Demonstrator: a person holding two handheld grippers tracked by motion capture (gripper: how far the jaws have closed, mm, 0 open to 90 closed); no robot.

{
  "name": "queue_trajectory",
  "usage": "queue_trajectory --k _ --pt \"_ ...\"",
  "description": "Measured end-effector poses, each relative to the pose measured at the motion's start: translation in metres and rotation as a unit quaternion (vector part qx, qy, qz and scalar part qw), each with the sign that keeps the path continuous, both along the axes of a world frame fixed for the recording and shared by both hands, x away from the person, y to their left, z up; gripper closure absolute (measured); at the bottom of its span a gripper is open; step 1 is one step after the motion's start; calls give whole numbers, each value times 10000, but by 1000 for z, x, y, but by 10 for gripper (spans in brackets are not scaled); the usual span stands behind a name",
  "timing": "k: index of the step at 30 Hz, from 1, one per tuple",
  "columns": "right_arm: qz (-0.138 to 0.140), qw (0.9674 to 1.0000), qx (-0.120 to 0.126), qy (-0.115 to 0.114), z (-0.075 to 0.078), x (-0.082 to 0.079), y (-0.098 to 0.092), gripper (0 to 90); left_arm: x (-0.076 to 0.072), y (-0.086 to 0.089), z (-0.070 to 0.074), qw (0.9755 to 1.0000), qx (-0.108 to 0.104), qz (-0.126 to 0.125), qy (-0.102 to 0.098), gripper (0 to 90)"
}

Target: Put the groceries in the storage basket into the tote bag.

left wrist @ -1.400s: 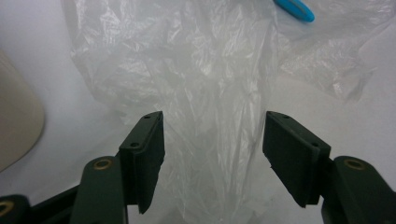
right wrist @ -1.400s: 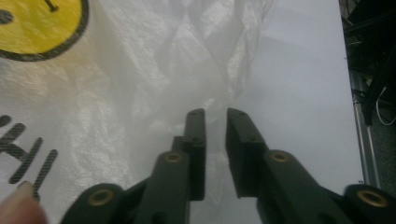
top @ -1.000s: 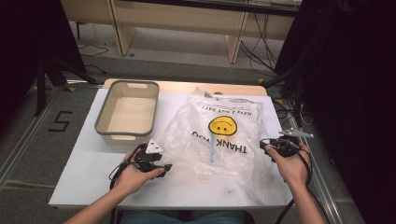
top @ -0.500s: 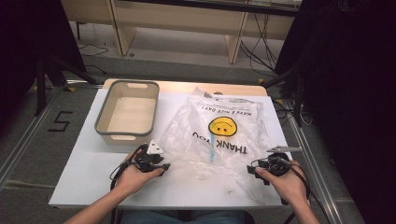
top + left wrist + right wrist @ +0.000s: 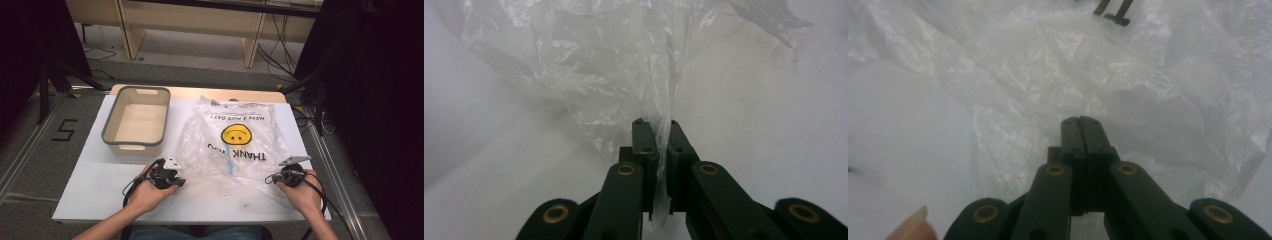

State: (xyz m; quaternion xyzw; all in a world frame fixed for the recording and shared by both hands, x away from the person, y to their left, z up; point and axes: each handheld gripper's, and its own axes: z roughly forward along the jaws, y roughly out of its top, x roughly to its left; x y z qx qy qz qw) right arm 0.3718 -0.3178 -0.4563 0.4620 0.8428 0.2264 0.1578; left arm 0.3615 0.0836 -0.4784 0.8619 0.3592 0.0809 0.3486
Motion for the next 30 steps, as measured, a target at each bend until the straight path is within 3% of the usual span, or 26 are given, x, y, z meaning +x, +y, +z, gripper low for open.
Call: queue_trajectory --k 1,5,8,12,18,22,27,30 --pt "0 10000 0 0 0 0 0 900 -1 -3 0 10000 -18 -29 9 860" --pt "-96 9993 -23 -369 -2 12 -3 900 -2 -8 -3 10000 29 -86 -23 825" --pt "-107 9991 54 -395 -2 13 -2 871 -1 -4 -2 9999 -7 13 -118 768" --pt "-93 9988 196 -429 1 4 -1 756 -2 6 5 9993 -82 140 -331 569" --pt "-20 9930 744 -922 12 -11 -11 635 -9 11 12 9982 -113 216 -552 310" --pt "94 9883 930 -1209 15 -15 -18 580 -14 12 12 9980 -242 167 -562 240" --pt "-51 9851 1301 -1121 11 -15 -27 528 -16 18 11 9978 -279 234 -549 201" --pt "-161 9848 1246 -1199 11 -16 -27 441 -17 22 12 9976 -315 277 -559 184"
